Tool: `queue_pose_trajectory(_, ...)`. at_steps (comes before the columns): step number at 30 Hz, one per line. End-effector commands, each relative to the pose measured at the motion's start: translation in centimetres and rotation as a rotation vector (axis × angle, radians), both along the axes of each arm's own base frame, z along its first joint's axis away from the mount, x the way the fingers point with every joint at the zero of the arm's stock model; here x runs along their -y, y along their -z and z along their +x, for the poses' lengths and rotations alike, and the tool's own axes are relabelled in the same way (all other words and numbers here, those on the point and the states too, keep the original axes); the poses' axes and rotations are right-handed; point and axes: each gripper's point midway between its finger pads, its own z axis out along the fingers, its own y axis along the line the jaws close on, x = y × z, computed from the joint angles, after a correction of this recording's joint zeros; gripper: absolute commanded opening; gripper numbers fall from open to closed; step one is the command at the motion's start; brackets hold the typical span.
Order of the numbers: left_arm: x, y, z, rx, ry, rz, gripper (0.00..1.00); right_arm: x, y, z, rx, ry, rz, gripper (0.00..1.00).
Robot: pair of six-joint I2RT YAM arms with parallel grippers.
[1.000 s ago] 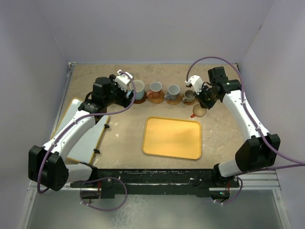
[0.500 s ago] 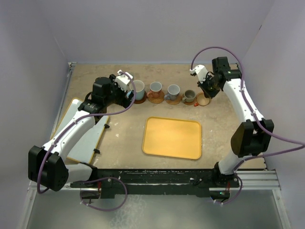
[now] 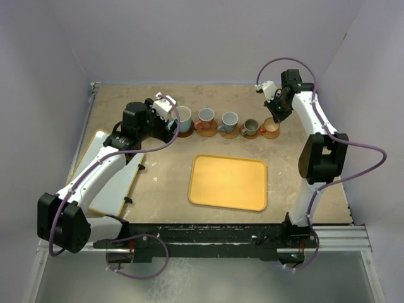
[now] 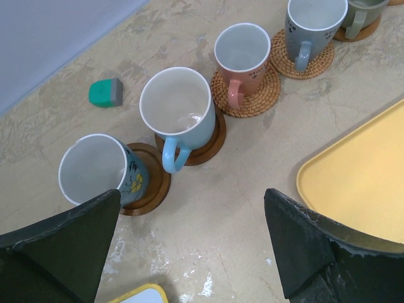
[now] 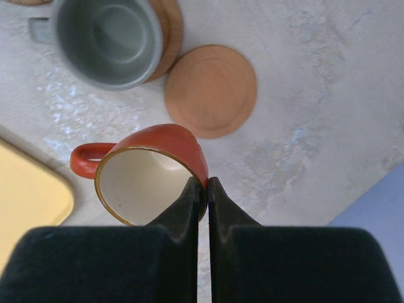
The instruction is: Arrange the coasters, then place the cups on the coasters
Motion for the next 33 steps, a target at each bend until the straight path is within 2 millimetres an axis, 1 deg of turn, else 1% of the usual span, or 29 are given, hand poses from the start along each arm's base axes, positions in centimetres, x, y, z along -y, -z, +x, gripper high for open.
queue_pose_trajectory(1, 0.0, -1.5, 0.1, 0.051, 0.010, -0.017, 0.92, 1.1, -1.7, 2.3, 0.062, 0.038, 0.012, 0.00)
queue_pose_trajectory(5, 0.0, -1.4, 0.0, 0.050, 0.012, -0.015, 0.92, 1.5, -1.0, 3.3, 0.044, 0.035, 0.027, 0.00)
queue_pose_trajectory(15, -0.1, -1.4, 0.1, 0.048, 0.010, -0.009, 0.92, 2.3, 1.3, 4.4, -0.008, 0.017, 0.034, 0.00)
queue_pose_trajectory(19, -0.1, -1.3, 0.1, 0.046, 0.009, -0.010, 0.92, 2.2, 2.1, 4.4, -0.036, 0.001, 0.048, 0.00)
queue_pose_trajectory(33, -0.1, -1.1, 0.2, 0.043, 0.010, -0.005, 0.92, 2.0, 3.7, 4.4, -0.101, -0.031, 0.057, 0.00)
